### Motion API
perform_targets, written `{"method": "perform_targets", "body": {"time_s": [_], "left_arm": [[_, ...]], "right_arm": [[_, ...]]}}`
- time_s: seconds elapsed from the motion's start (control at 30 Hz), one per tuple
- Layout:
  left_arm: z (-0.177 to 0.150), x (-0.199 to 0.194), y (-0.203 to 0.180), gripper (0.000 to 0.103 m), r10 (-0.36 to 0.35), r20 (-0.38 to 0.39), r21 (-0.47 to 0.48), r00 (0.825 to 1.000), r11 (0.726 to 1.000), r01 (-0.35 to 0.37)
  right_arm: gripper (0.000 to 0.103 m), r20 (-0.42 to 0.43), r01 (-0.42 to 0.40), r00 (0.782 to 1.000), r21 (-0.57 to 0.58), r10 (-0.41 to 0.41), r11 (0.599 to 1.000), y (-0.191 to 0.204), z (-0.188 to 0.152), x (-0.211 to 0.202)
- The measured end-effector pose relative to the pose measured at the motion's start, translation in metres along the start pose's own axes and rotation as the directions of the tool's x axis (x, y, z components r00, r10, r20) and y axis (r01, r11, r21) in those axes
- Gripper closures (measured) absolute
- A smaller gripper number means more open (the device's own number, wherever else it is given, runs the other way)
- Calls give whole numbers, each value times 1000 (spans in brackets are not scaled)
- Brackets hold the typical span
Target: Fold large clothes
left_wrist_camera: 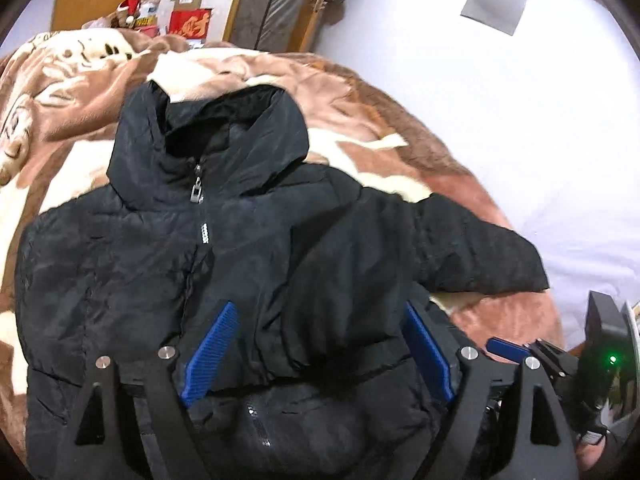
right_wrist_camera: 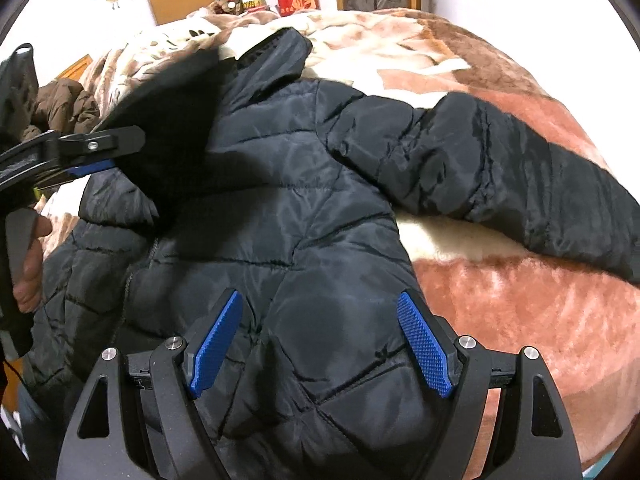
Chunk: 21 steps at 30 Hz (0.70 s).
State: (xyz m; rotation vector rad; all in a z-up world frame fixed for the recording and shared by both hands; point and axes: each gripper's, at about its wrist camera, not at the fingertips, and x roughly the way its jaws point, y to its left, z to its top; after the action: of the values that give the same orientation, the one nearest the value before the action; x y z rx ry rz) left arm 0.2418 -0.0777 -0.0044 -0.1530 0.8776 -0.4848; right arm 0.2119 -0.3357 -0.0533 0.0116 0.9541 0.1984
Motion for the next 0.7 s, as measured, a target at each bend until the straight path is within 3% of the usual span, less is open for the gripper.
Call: {"method": "perform_targets", "body": {"time_s": [0.13, 0.33, 0.5, 0.7], "left_arm": [[-1, -22, 8, 18, 51, 32, -13, 998, 999, -51], [-9, -37, 56, 18, 222, 29, -63, 975, 974, -220], [-19, -29, 101, 18, 338, -21, -94, 941, 936, -338], [-25, -3, 147, 18, 384, -77, -129, 920, 911, -391]], "right_arm": [[23, 26, -5, 1000, -14, 6, 1000, 9, 7, -7], [23, 22, -42, 999, -33, 43, 999, 27, 24, 10], [23, -28, -54, 998, -41, 53, 998, 41, 43, 53], [26, -98, 12, 995, -86, -20, 996, 45, 61, 110]]}}
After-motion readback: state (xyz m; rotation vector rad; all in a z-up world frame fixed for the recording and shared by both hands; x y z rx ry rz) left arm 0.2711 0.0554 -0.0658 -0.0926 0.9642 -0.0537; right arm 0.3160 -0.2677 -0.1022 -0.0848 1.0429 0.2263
